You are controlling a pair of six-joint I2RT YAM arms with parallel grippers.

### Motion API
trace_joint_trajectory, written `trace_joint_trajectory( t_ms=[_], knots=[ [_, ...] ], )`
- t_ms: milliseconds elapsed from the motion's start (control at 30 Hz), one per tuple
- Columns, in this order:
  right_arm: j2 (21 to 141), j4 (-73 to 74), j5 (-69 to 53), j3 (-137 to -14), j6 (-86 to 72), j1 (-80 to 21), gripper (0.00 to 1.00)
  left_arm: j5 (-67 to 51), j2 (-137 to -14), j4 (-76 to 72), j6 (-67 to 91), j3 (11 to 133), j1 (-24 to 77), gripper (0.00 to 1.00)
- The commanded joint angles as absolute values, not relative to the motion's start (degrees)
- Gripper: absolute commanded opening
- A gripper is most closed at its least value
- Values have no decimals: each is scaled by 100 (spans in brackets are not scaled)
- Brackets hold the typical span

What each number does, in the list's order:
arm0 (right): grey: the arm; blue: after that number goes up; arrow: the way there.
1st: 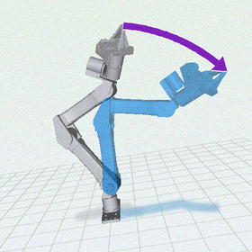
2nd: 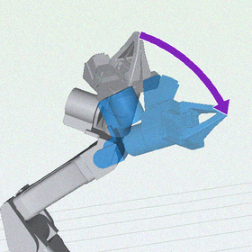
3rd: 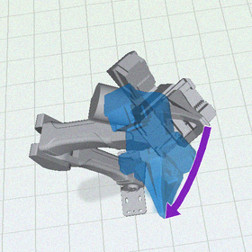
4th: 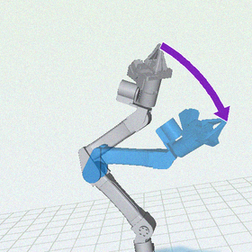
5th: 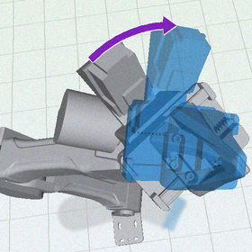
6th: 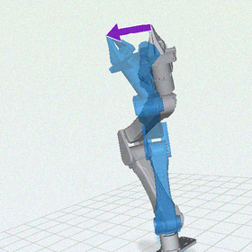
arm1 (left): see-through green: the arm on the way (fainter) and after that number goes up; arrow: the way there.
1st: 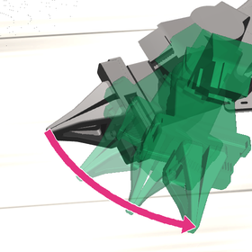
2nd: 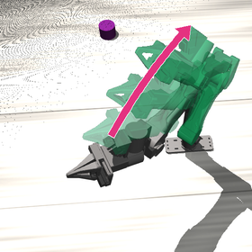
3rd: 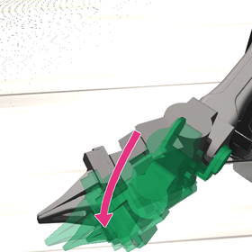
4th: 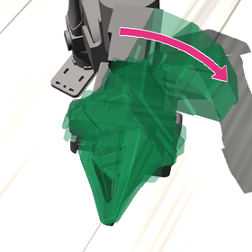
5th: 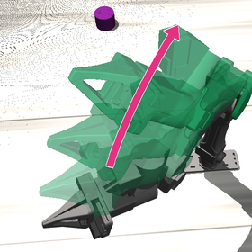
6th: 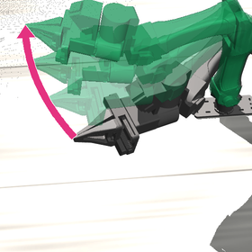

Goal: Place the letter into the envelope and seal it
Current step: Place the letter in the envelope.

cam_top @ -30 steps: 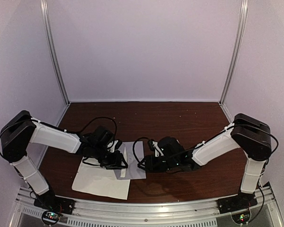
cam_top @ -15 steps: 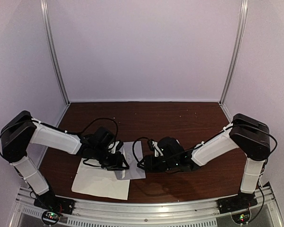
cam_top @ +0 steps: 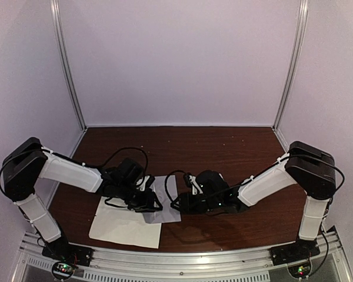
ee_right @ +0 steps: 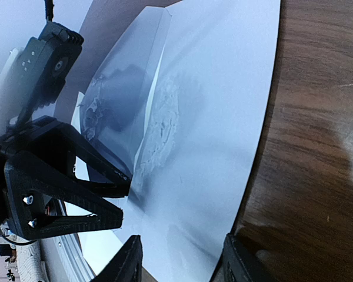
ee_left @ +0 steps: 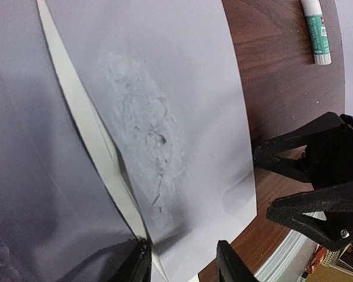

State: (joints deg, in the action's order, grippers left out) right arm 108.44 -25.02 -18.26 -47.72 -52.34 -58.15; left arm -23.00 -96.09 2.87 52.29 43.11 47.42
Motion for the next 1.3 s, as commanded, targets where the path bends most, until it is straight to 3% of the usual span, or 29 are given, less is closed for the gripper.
trace_joint_trajectory(
  t_ms=[0,800,967,1267],
  knots=[
    [10978,-2447,-1876,-4737,-5265,-5924,48,-2334,-9849,121,5279,4253,4851,39],
    [9677,-1726,-835,-3867,-5205,-5662,48,-2551,-10815,-576,5249,5258,5184,39],
    [9231,-1461,-652,-3689,-5065,-5489,48,-2028,-10517,-636,5189,5351,5247,40],
    [8423,-454,-324,-4222,-4084,-5440,54,-593,-9046,65,4510,5333,5247,67]
  ],
)
